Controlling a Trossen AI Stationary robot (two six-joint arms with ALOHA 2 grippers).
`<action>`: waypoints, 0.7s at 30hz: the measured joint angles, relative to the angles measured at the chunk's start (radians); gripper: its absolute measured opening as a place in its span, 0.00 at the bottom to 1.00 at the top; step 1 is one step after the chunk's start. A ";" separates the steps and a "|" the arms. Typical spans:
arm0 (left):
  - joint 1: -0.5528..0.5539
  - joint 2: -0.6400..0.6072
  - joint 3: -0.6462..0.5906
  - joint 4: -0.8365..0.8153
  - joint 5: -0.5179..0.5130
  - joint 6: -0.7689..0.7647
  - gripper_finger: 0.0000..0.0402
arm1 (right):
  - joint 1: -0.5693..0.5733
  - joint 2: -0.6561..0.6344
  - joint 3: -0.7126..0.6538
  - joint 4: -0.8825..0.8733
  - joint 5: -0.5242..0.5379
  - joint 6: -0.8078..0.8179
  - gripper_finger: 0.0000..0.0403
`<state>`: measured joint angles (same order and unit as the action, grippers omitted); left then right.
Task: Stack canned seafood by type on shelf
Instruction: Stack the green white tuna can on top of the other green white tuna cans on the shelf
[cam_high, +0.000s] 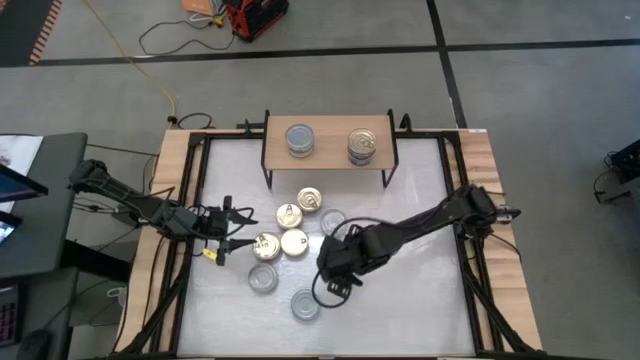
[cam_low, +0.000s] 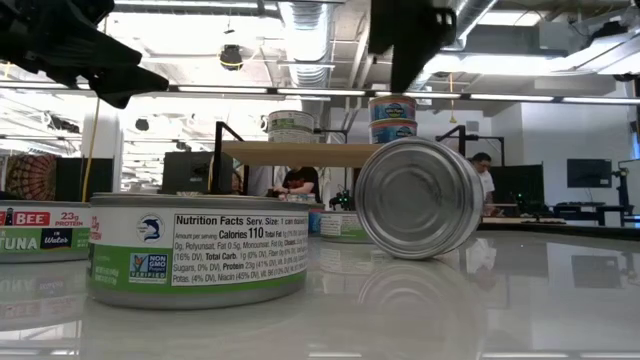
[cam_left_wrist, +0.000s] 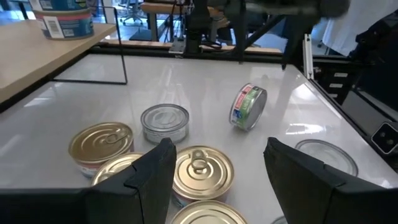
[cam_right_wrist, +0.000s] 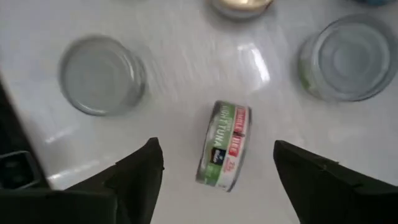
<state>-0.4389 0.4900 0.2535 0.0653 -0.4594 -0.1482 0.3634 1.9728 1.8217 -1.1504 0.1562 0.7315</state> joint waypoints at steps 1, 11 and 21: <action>0.000 0.000 0.000 0.001 -0.002 0.006 0.58 | 0.003 0.017 0.000 -0.017 0.006 -0.001 0.80; 0.000 0.000 0.000 -0.008 -0.002 0.008 0.58 | 0.019 0.078 -0.022 -0.010 0.060 0.029 0.79; 0.000 0.000 0.000 -0.027 -0.002 0.007 0.58 | 0.028 0.078 -0.124 0.014 0.059 0.074 0.73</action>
<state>-0.4387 0.4900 0.2535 0.0385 -0.4610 -0.1415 0.3912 2.0510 1.6979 -1.1362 0.2148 0.8055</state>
